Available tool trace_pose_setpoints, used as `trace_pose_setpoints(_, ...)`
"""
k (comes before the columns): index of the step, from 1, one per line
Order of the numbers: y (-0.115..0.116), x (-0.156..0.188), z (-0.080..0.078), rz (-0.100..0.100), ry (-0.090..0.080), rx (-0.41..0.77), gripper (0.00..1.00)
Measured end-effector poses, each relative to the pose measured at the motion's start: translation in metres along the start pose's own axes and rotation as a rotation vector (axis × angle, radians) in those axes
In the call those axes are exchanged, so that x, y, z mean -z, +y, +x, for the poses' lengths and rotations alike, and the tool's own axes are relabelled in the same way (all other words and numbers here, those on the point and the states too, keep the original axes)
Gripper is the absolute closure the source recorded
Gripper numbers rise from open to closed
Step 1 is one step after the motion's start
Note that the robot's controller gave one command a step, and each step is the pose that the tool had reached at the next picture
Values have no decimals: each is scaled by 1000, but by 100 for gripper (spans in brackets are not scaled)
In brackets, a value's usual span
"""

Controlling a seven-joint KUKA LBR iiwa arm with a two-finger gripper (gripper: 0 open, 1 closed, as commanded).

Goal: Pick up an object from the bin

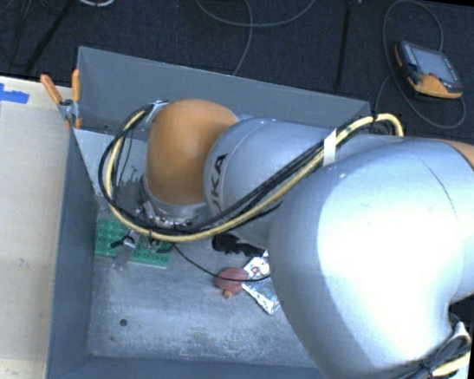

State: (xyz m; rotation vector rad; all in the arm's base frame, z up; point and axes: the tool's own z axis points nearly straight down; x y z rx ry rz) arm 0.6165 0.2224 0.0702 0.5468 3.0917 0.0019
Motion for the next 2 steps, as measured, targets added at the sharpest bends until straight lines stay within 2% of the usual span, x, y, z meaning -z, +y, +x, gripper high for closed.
trace_pose_setpoints(1, 0, 32, -1, -1, 1, -3, 100)
trace_pose_setpoints(2, 0, 92, -3, -3, -2, -3, 100)
